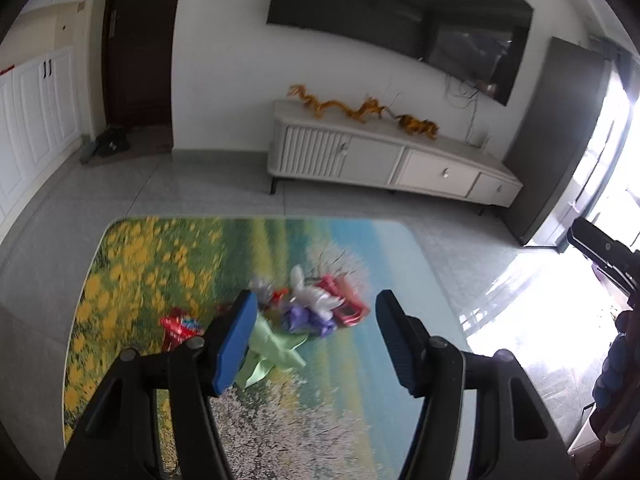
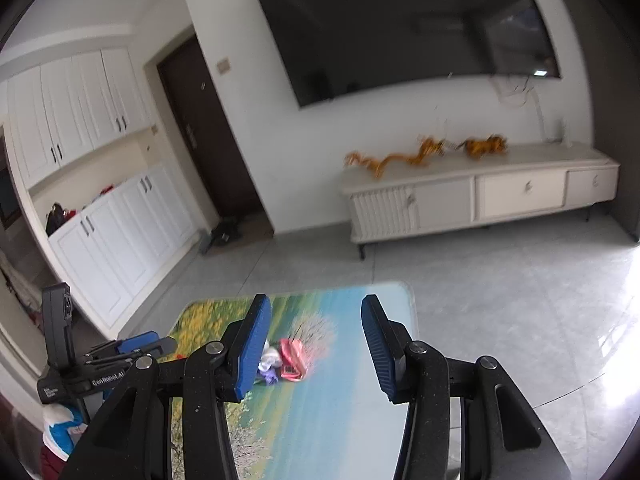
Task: Collect trash
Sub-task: 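Move both tools back over the wrappers on the table, then grasp the green cloth with the left tool while the right tool grasps the pink box, then carry the green cloth and pink box over the trash bin, then open both tools to drop the cloth and box into the bin, then move both tools back over the remaining wrappers on the table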
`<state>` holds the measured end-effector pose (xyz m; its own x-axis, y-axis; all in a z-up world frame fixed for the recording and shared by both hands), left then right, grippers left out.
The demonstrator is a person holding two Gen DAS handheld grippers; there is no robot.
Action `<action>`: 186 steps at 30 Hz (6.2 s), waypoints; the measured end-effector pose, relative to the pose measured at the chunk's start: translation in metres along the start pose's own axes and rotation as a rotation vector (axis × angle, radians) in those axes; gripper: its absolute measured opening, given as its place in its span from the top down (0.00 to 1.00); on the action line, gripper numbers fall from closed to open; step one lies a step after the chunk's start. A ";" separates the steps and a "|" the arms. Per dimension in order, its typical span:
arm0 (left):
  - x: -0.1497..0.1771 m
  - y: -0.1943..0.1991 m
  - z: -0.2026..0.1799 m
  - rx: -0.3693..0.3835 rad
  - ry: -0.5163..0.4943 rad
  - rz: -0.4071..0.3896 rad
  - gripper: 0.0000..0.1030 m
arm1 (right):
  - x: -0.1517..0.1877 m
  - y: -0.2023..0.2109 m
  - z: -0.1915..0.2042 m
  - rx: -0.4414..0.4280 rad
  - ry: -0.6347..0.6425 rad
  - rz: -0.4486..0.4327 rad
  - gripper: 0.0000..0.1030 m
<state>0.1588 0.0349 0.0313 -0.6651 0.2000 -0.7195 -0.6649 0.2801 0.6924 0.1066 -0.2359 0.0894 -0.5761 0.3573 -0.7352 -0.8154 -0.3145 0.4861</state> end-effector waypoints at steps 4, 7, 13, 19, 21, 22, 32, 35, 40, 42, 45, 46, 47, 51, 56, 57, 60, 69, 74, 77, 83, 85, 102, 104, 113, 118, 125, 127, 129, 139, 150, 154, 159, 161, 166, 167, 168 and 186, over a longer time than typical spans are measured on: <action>0.025 -0.038 0.014 -0.008 0.057 0.056 0.42 | 0.018 -0.062 0.001 -0.014 0.011 0.098 0.57; 0.041 -0.061 0.024 -0.015 0.087 0.085 0.42 | 0.035 -0.099 0.000 -0.017 0.027 0.170 0.57; 0.055 -0.091 0.031 -0.027 0.104 0.116 0.42 | 0.080 -0.171 0.006 -0.027 0.058 0.314 0.57; 0.066 -0.106 0.039 -0.025 0.140 0.125 0.42 | 0.102 -0.203 0.005 -0.045 0.066 0.369 0.57; 0.069 -0.110 0.040 -0.019 0.153 0.129 0.42 | 0.105 -0.210 0.004 -0.049 0.067 0.382 0.57; 0.071 -0.111 0.040 -0.015 0.156 0.132 0.42 | 0.107 -0.213 0.004 -0.048 0.068 0.387 0.57; 0.085 -0.125 0.035 0.020 0.170 0.154 0.43 | 0.121 -0.231 -0.002 -0.031 0.076 0.422 0.58; 0.088 -0.125 0.032 0.029 0.170 0.155 0.46 | 0.122 -0.230 -0.004 -0.030 0.077 0.424 0.69; 0.093 -0.124 0.028 0.045 0.161 0.151 0.52 | 0.128 -0.226 -0.006 -0.034 0.072 0.429 0.86; 0.094 -0.122 0.025 0.054 0.156 0.149 0.55 | 0.130 -0.222 -0.007 -0.031 0.072 0.426 0.89; 0.098 -0.117 0.022 0.068 0.157 0.147 0.57 | 0.132 -0.214 -0.011 -0.030 0.058 0.424 0.91; 0.100 -0.116 0.021 0.075 0.158 0.146 0.58 | 0.133 -0.211 -0.012 -0.029 0.055 0.422 0.91; 0.101 -0.114 0.021 0.080 0.158 0.144 0.60 | 0.134 -0.207 -0.014 -0.025 0.051 0.420 0.91; 0.105 -0.104 0.015 0.099 0.153 0.134 0.62 | 0.137 -0.189 -0.021 -0.005 0.040 0.405 0.92; 0.109 -0.085 0.007 0.131 0.149 0.099 0.65 | 0.138 -0.158 -0.028 -0.003 0.015 0.376 0.92; 0.109 -0.081 0.005 0.137 0.148 0.093 0.65 | 0.138 -0.152 -0.029 -0.003 0.009 0.369 0.92; 0.109 -0.069 0.000 0.147 0.141 0.074 0.66 | 0.136 -0.132 -0.032 -0.003 -0.012 0.344 0.92; 0.104 -0.034 -0.025 0.176 0.106 0.019 0.67 | 0.134 -0.070 -0.047 -0.002 -0.077 0.261 0.92; 0.100 -0.018 -0.040 0.194 0.097 -0.004 0.67 | 0.130 -0.038 -0.059 0.003 -0.107 0.216 0.92; 0.097 -0.011 -0.050 0.208 0.084 -0.014 0.67 | 0.129 -0.020 -0.069 0.012 -0.129 0.188 0.92; 0.091 -0.006 -0.080 0.260 0.042 -0.018 0.67 | 0.131 0.011 -0.099 0.054 -0.178 0.142 0.92; 0.088 -0.005 -0.093 0.285 0.021 -0.016 0.67 | 0.130 0.018 -0.109 0.074 -0.194 0.132 0.92; 0.060 -0.037 -0.269 0.475 -0.292 0.060 0.67 | 0.154 0.101 -0.257 0.335 -0.451 0.038 0.92; 0.062 -0.046 -0.294 0.495 -0.331 0.087 0.67 | 0.163 0.105 -0.276 0.363 -0.489 0.048 0.92; 0.083 -0.099 -0.395 0.564 -0.447 0.227 0.61 | 0.199 0.103 -0.339 0.413 -0.627 0.105 0.89; 0.091 -0.117 -0.426 0.609 -0.460 0.279 0.50 | 0.211 0.102 -0.356 0.422 -0.678 0.120 0.74; 0.091 -0.130 -0.438 0.624 -0.454 0.312 0.47 | 0.216 0.107 -0.368 0.433 -0.706 0.118 0.68; 0.090 -0.129 -0.433 0.620 -0.447 0.313 0.46 | 0.216 0.108 -0.366 0.430 -0.708 0.116 0.68; 0.089 -0.127 -0.429 0.610 -0.439 0.310 0.45 | 0.214 0.109 -0.364 0.427 -0.702 0.113 0.68; 0.072 -0.094 -0.383 0.542 -0.397 0.229 0.42 | 0.192 0.117 -0.332 0.379 -0.643 0.086 0.66; 0.051 -0.036 -0.284 0.371 -0.305 0.081 0.42 | 0.154 0.127 -0.262 0.307 -0.520 0.038 0.65; 0.041 -0.012 -0.247 0.317 -0.260 0.023 0.42 | 0.138 0.130 -0.230 0.271 -0.460 0.019 0.65; 0.037 0.015 -0.202 0.270 -0.200 -0.032 0.42 | 0.121 0.131 -0.192 0.229 -0.390 0.000 0.65; 0.035 0.022 -0.186 0.256 -0.177 -0.047 0.42 | 0.116 0.131 -0.177 0.216 -0.358 -0.003 0.65; 0.035 0.034 -0.152 0.216 -0.121 -0.073 0.42 | 0.098 0.124 -0.135 0.180 -0.277 -0.011 0.65; 0.033 0.036 -0.144 0.205 -0.110 -0.079 0.42 | 0.094 0.122 -0.128 0.174 -0.263 -0.013 0.65; 0.031 0.039 -0.137 0.193 -0.099 -0.086 0.42 | 0.088 0.120 -0.118 0.165 -0.246 -0.017 0.65; -0.007 0.036 0.034 -0.040 0.149 -0.080 0.42 | 0.002 0.037 0.017 -0.048 -0.037 -0.022 0.61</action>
<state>0.1511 0.0751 0.0592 -0.6503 0.0363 -0.7588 -0.7290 0.2511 0.6368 0.0744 -0.2319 0.1138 -0.5606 0.3969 -0.7268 -0.8246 -0.3478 0.4461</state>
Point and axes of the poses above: each gripper's, at about its wrist camera, not at the fingertips, and y roughly against the way its jaws point, z to its left, x to its underside, the point moved 4 cm from there along -y, roughly the way its jaws point, and after that the axes turned 11 degrees about -y, right-handed, at the moved point
